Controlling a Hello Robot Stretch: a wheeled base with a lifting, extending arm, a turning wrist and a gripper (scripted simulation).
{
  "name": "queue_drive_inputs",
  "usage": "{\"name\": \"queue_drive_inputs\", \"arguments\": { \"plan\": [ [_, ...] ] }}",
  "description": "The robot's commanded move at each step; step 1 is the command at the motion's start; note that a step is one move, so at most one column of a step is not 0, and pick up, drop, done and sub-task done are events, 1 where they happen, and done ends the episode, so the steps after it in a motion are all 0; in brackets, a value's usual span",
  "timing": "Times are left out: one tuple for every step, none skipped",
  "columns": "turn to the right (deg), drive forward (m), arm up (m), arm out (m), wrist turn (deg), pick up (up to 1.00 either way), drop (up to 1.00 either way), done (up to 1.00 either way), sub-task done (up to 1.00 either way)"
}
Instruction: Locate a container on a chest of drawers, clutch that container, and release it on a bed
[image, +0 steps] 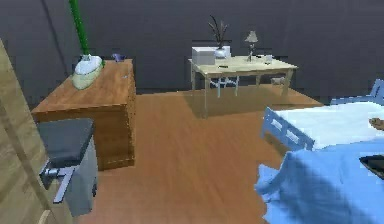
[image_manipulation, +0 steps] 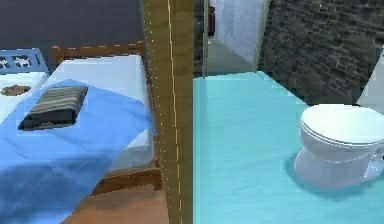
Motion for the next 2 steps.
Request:
{"name": "queue_drive_inputs", "arguments": {
  "plan": [
    [0.0,1.00,0.00,0.00,0.0,0.00,0.00,0.00,0.00],
    [6.0,0.00,0.00,0.00,0.0,0.00,0.00,0.00,0.00]
  ]
}}
